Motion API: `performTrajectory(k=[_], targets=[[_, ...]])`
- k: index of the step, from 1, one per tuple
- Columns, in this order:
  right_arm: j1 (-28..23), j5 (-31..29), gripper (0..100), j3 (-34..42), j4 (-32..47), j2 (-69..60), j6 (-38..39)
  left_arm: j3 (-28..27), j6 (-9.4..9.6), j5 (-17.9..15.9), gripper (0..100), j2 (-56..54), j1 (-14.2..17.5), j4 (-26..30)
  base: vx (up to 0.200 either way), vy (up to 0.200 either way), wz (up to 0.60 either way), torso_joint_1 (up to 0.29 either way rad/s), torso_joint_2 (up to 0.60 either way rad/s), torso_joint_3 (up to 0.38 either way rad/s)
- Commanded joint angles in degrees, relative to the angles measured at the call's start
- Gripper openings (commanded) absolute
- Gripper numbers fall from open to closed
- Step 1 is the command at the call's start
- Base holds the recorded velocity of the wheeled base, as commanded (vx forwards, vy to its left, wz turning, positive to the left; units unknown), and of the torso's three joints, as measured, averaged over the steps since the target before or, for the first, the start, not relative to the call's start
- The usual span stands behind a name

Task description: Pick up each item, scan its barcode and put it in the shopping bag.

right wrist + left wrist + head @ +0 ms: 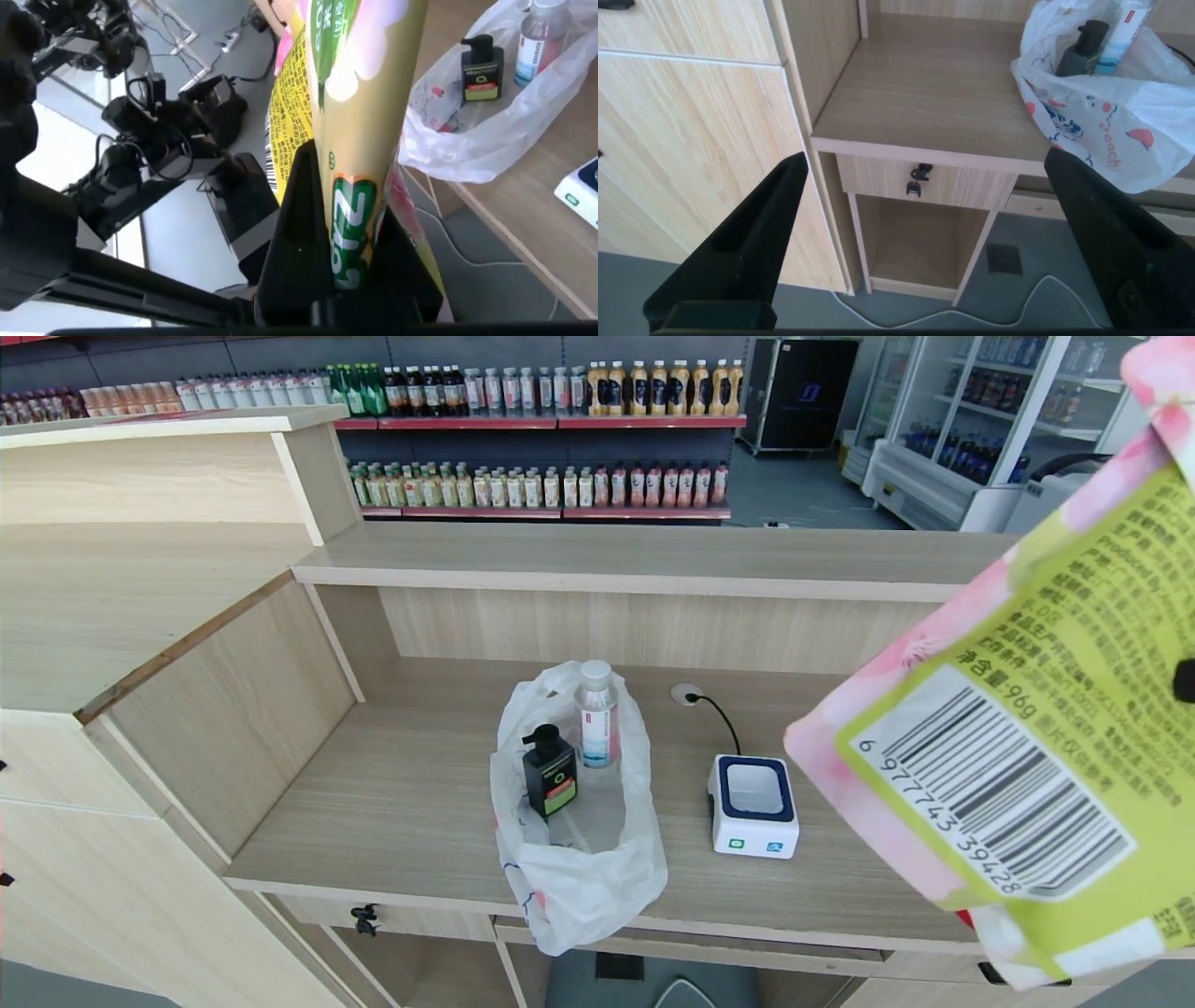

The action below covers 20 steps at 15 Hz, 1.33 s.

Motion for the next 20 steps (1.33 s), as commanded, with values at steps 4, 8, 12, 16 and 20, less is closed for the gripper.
performTrajectory(k=[4,8,12,16,20], targets=[[2.5,-0.8,0,-2.2,-0.9,3.7,-0.1,0.0,-0.02,0.0,100,0.0,0.0,0.0,0.0,0.0,0.0,0.0,0.0,0.0],[4.1,-0.8,0,-2.0,-0.9,4.4,-0.1,0.0,-0.02,0.0,100,0.0,0.0,0.0,0.0,0.0,0.0,0.0,0.0,0.0],[4.1,-0.9,0,-2.0,-1.0,4.5,-0.2,0.0,-0.02,0.0,100,0.0,0.0,0.0,0.0,0.0,0.0,0.0,0.0,0.0],[-8.1,-8.0,0,4.9,-11.8,6.8,-16.1,0.0,-0.02,0.0,100,0.0,0.0,0.0,0.0,0.0,0.0,0.0,0.0,0.0],[-29.8,-10.3,0,25.7,-43.0,6.7,-32.1,0.0,-0.02,0.0,100,0.0,0.0,0.0,0.0,0.0,0.0,0.0,0.0,0.0]])
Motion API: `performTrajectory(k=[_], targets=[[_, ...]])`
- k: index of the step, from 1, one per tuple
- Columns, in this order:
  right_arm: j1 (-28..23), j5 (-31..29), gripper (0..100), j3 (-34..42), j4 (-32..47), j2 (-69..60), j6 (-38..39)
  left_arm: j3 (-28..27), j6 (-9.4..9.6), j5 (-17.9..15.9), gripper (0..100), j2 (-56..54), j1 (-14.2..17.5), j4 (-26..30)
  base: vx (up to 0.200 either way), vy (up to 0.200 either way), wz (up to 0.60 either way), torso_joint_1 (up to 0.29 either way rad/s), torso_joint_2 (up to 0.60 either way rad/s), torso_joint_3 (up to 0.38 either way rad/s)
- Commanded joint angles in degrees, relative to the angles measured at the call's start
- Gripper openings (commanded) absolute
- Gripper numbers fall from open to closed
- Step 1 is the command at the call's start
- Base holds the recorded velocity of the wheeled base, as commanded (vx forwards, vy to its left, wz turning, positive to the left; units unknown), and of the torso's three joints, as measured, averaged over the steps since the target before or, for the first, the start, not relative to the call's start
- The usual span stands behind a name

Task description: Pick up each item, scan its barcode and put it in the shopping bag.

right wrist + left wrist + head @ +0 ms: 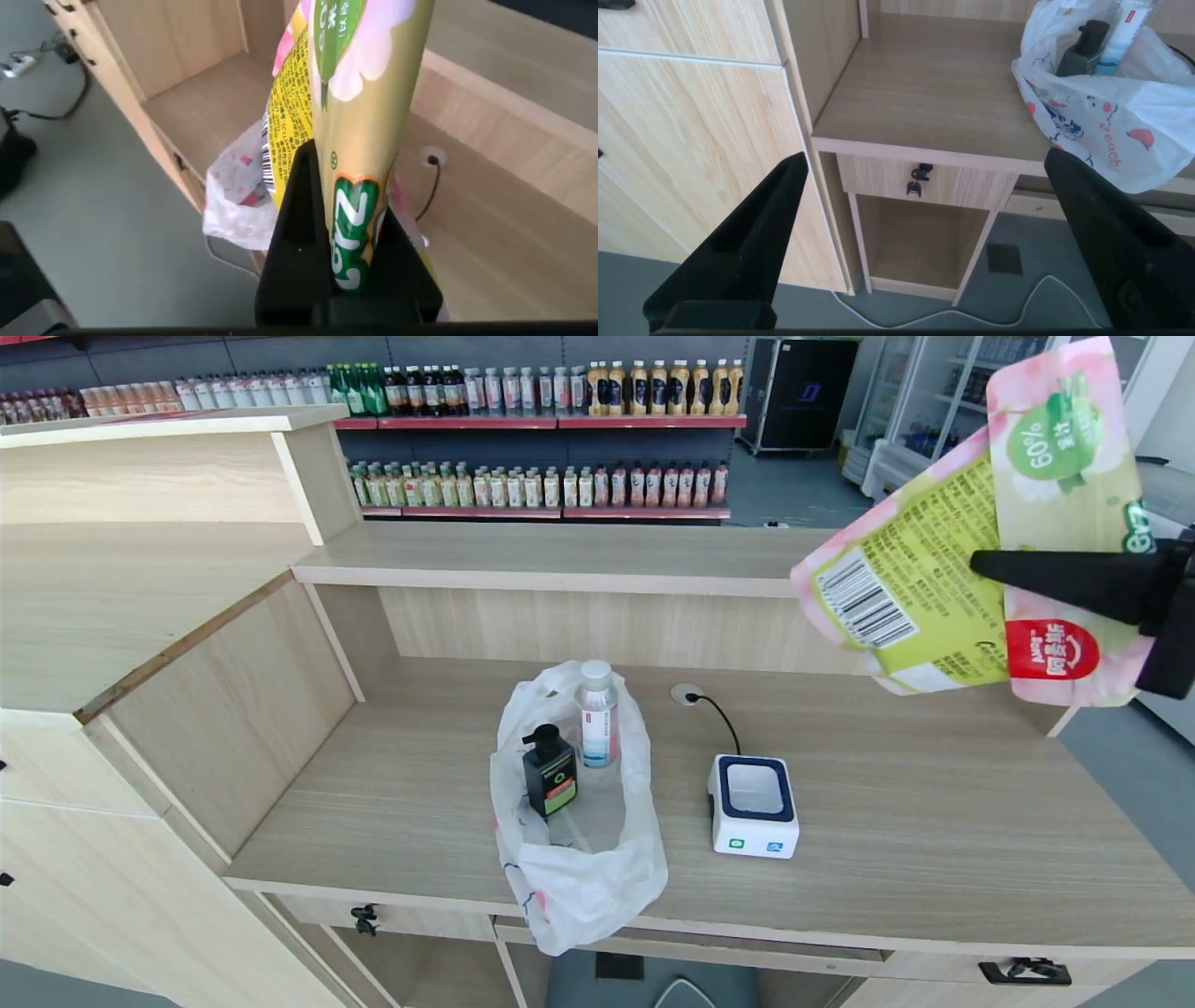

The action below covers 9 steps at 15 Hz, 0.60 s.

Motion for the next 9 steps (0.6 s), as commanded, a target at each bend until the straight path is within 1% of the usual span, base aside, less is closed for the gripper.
performTrajectory(k=[1,2,3,4,9], targets=[[-14.4,-0.8,0,14.5,-16.9,1.8,-7.8,0.0,-0.02,0.0,100,0.0,0.0,0.0,0.0,0.0,0.0,0.0,0.0,0.0],[-17.2,-0.8,0,18.0,-23.2,2.9,-9.2,0.0,-0.02,0.0,100,0.0,0.0,0.0,0.0,0.0,0.0,0.0,0.0,0.0],[-19.4,-0.7,0,19.0,-26.6,4.2,-10.1,0.0,-0.02,0.0,100,0.0,0.0,0.0,0.0,0.0,0.0,0.0,0.0,0.0],[-19.8,-0.7,0,18.5,-27.3,5.3,-10.7,0.0,-0.02,0.0,100,0.0,0.0,0.0,0.0,0.0,0.0,0.0,0.0,0.0],[-20.4,-0.7,0,21.1,-29.1,6.8,-19.4,0.0,-0.02,0.0,100,0.0,0.0,0.0,0.0,0.0,0.0,0.0,0.0,0.0]])
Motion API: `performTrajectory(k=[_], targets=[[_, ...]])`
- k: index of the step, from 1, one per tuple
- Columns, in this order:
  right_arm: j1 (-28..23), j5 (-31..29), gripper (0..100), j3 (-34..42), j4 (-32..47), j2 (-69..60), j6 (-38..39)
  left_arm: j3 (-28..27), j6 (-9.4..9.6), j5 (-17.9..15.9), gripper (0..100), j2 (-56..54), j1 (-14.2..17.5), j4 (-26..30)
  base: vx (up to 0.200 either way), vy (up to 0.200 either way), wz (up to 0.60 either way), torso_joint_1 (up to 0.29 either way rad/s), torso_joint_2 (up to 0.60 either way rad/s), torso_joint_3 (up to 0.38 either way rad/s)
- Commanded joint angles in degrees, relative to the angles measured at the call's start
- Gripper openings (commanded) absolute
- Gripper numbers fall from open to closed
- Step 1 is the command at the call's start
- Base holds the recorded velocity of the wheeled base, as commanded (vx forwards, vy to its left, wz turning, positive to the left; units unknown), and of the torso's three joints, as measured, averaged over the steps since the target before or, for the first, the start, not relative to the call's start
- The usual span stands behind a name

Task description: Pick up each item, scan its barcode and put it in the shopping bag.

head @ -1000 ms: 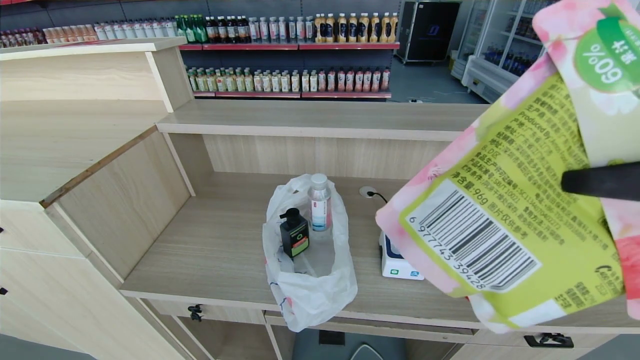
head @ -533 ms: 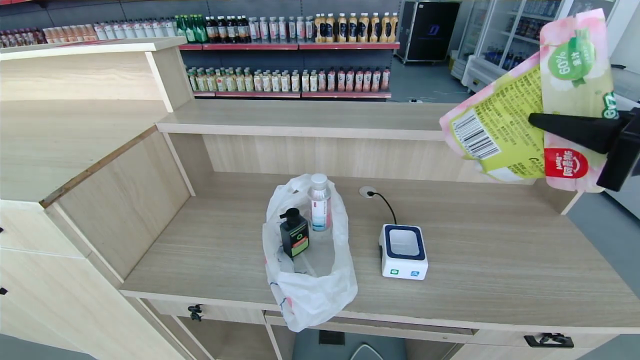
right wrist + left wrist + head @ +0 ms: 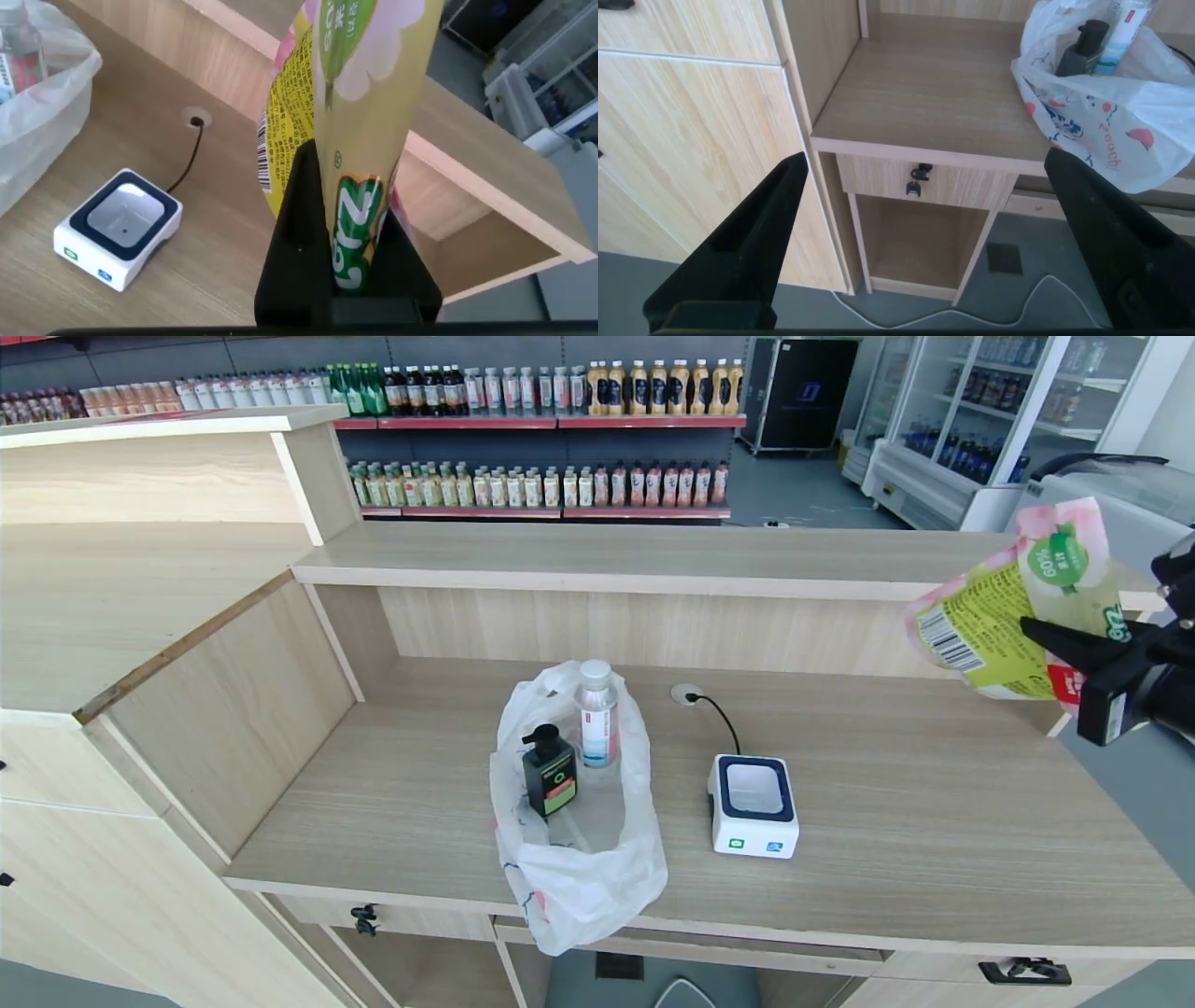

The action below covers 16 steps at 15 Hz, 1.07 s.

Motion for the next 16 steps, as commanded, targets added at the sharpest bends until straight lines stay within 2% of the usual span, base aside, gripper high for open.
performTrajectory(k=[1,2,4,5,7,10,13,16], targets=[[-0.7,0.1,0,0.6,0.0,1.5,-1.5,0.0,-0.02,0.0,100,0.0,0.0,0.0,0.0,0.0,0.0,0.0,0.0,0.0],[-0.9,0.9,0,0.6,0.2,2.3,-2.4,0.0,-0.02,0.0,100,0.0,0.0,0.0,0.0,0.0,0.0,0.0,0.0,0.0],[-3.0,6.3,0,0.7,0.4,4.3,-3.0,0.0,-0.02,0.0,100,0.0,0.0,0.0,0.0,0.0,0.0,0.0,0.0,0.0],[-5.9,10.1,0,1.0,0.3,5.0,-7.2,0.0,-0.02,0.0,100,0.0,0.0,0.0,0.0,0.0,0.6,0.002,0.0,0.007],[-7.4,15.0,0,0.5,-0.1,5.3,-9.7,0.0,-0.02,0.0,100,0.0,0.0,0.0,0.0,0.0,0.6,-0.002,0.0,0.002],[-9.1,19.7,0,-0.1,-0.7,7.9,-14.6,0.0,-0.02,0.0,100,0.0,0.0,0.0,0.0,0.0,0.0,0.0,0.0,0.0],[-10.9,29.1,0,-0.1,-2.5,13.5,-20.1,0.0,-0.02,0.0,100,0.0,0.0,0.0,0.0,0.0,0.0,0.0,0.0,0.0],[-11.1,33.3,0,-0.6,-3.6,17.2,-24.3,0.0,-0.02,0.0,100,0.0,0.0,0.0,0.0,0.0,0.0,0.0,0.0,0.0]])
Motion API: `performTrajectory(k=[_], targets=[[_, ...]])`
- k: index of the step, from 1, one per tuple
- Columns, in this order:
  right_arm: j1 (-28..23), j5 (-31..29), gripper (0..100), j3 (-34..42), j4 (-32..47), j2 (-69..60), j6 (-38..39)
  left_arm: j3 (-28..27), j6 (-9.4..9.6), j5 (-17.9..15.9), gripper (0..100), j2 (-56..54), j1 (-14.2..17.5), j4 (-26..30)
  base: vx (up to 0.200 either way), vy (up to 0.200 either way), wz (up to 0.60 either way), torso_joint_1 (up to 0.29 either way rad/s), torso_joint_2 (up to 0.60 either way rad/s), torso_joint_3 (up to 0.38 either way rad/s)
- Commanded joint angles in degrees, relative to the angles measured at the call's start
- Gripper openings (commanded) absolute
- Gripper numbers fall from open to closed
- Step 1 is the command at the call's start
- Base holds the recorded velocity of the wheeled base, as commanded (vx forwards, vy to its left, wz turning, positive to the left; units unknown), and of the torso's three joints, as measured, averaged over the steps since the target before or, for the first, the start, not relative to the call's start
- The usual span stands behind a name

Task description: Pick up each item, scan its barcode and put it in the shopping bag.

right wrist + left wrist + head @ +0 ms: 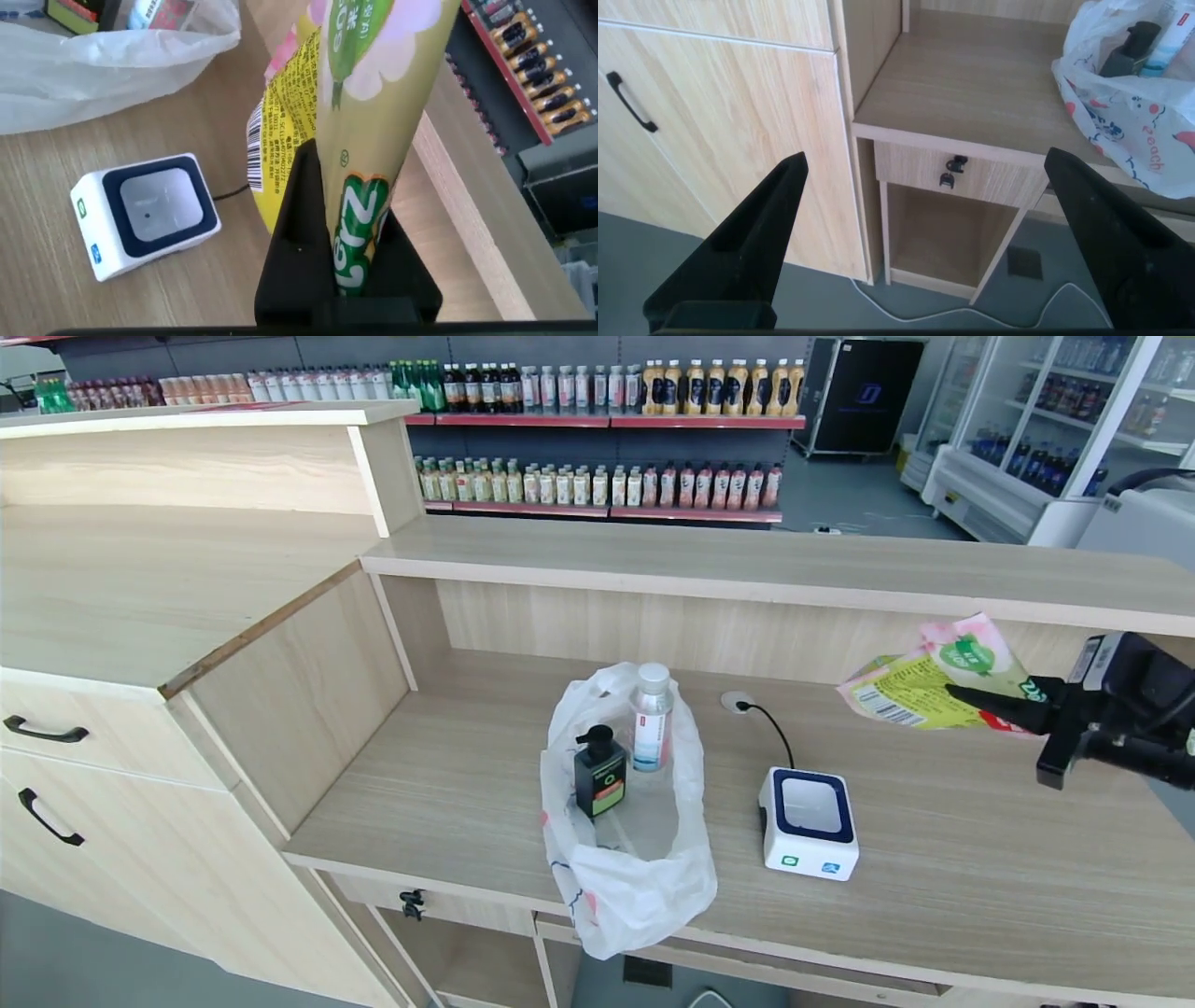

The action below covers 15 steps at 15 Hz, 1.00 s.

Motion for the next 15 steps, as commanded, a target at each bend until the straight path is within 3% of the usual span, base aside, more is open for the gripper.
performTrajectory(k=[1,4,8,15], targets=[[-0.1,1.4,0,-0.9,0.0,3.7,-0.5,0.0,-0.04,0.0,100,0.0,0.0,0.0,0.0,0.0,0.0,0.0,0.0,0.0],[-0.6,3.4,0,-1.1,0.7,5.9,-8.2,0.0,-0.04,0.0,100,0.0,0.0,0.0,0.0,0.0,0.0,0.0,0.0,0.0],[-0.5,4.4,0,-0.9,2.2,7.4,-11.6,0.0,-0.04,0.0,100,0.0,0.0,0.0,0.0,0.0,0.0,0.0,0.0,0.0],[-0.4,4.6,0,-3.0,6.6,11.8,-31.2,0.0,-0.04,0.0,100,0.0,0.0,0.0,0.0,0.0,0.0,0.0,0.0,0.0]])
